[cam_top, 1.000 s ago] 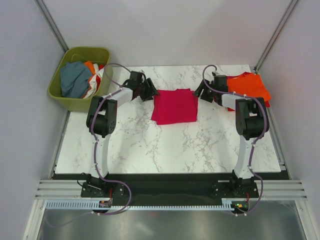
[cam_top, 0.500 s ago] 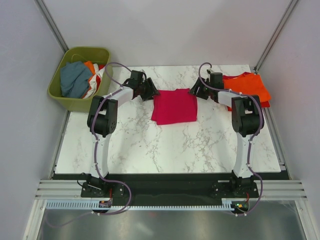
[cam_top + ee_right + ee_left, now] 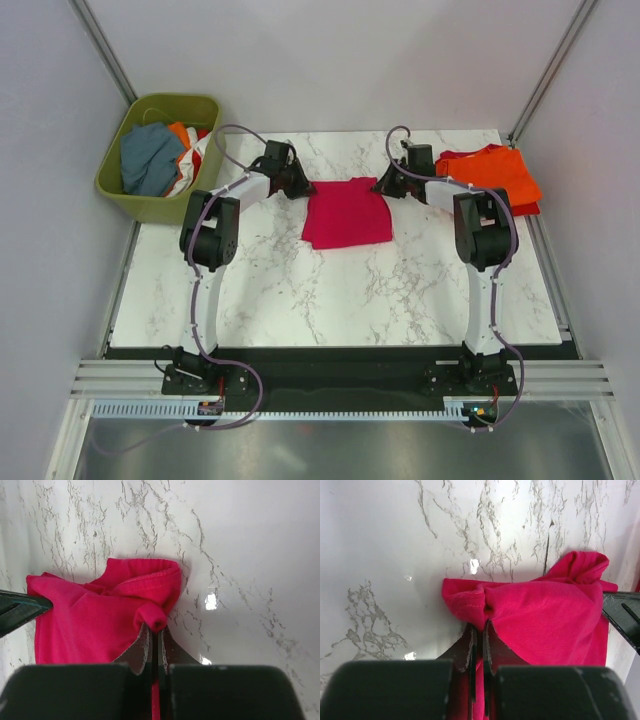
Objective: Fold and stack the t-shirts
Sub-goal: Neatly place the folded tshirt to the corner
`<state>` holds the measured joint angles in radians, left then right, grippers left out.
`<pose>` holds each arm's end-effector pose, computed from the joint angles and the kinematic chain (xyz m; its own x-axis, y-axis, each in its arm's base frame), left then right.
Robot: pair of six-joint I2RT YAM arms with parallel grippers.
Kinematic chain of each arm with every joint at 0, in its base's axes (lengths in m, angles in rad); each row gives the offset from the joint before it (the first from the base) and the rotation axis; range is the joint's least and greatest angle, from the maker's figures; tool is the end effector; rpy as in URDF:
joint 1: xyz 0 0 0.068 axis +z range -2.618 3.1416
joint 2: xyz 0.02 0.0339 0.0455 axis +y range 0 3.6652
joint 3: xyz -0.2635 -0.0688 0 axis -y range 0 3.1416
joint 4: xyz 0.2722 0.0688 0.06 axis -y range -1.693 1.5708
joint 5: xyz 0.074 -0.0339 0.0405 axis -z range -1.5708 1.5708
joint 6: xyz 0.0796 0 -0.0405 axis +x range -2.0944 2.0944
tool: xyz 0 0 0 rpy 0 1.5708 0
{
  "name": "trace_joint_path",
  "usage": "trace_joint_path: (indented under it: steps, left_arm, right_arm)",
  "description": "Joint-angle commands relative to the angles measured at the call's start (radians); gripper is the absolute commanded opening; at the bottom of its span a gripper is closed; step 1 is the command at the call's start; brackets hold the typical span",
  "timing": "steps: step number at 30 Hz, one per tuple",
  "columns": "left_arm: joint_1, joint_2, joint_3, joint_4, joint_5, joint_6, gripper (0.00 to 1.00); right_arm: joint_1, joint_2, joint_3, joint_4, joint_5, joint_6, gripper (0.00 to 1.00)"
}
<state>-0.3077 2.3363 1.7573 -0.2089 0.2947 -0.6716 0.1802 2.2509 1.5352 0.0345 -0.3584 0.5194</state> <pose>0.5354 -0.1944 0.0983 -0.8307 -0.3608 -0.4240 -0.0407 0.7989 -0.6001 0.5320 0.1253 0.0915 -0.7542 0.3351 -0.5647 -0.0709 0.8134 0.5773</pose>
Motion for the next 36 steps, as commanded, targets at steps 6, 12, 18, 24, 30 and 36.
trace_joint_path:
  steps: [6, 12, 18, 24, 30, 36]
  left_arm:
    - [-0.034, -0.063, -0.034, 0.046, -0.045, 0.026, 0.02]
    - [-0.059, -0.205, -0.157, 0.129, -0.091, 0.047, 0.02]
    - [-0.093, -0.357, -0.277, 0.235, -0.106, 0.067, 0.02]
    - [-0.125, -0.457, -0.306, 0.279, -0.094, 0.066, 0.02]
    - [-0.247, -0.538, -0.262, 0.281, -0.159, 0.064, 0.02]
    - [-0.390, -0.477, -0.090, 0.282, -0.232, 0.012, 0.02]
  right_arm:
    - [0.007, -0.135, -0.098, 0.134, 0.010, 0.028, 0.00]
    - [-0.022, -0.278, -0.213, 0.228, -0.008, 0.053, 0.00]
    - [-0.053, -0.428, -0.302, 0.251, -0.030, 0.060, 0.00]
    - [-0.085, -0.551, -0.330, 0.202, -0.022, 0.044, 0.00]
    - [-0.217, -0.652, -0.262, 0.018, -0.008, 0.041, 0.00]
    - [-0.393, -0.724, -0.187, -0.120, -0.013, 0.047, 0.00]
